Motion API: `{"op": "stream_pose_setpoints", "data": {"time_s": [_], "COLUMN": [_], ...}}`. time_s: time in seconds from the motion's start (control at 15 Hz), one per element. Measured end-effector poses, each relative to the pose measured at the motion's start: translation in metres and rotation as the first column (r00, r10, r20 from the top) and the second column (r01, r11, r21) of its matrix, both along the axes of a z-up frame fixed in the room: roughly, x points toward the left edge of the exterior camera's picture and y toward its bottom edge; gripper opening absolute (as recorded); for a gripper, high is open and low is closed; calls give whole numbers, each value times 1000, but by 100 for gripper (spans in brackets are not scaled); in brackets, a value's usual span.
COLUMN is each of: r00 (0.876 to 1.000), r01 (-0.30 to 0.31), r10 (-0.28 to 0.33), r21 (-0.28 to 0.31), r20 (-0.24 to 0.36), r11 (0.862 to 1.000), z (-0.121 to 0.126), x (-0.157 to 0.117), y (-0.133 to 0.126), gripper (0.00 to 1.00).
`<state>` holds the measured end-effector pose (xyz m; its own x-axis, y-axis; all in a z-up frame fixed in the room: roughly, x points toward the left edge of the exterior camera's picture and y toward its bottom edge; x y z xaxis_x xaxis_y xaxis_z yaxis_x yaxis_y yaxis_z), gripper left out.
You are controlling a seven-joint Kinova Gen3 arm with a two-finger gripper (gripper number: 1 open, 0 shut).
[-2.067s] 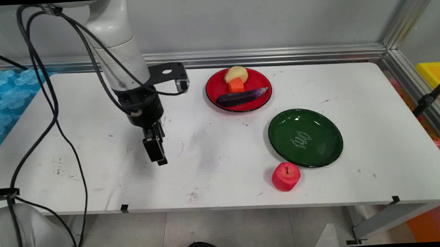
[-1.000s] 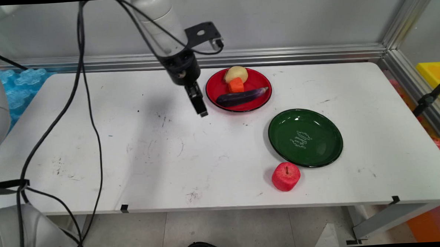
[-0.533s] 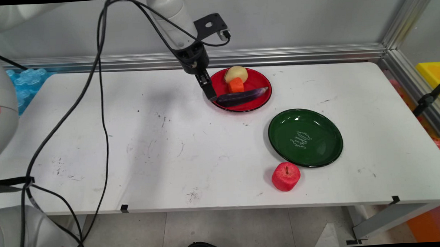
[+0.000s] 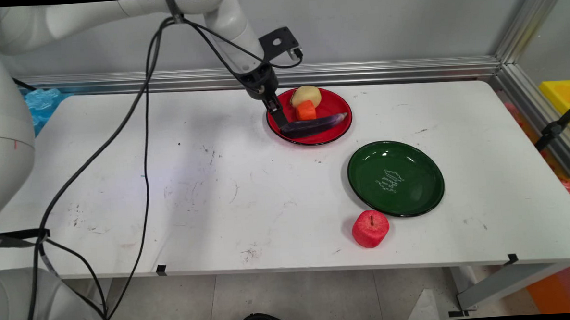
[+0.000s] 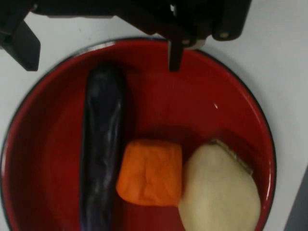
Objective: Pick up the eggplant from the red plate
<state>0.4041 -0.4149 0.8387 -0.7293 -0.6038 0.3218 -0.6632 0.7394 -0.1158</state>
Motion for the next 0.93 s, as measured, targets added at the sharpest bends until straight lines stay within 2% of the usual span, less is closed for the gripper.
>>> {"op": "stream_pose_setpoints", "data": {"time_s": [0.53,0.93], "r00": [999,997], "r01": [12,17], "r10": [-13,-19], "r21": [-33,-35], "r20": [-47,-73], "r11": [999,999], "z": [-38,-55], "x": [-7,-11], "y": [-24,-30], "gripper": [100,100]}}
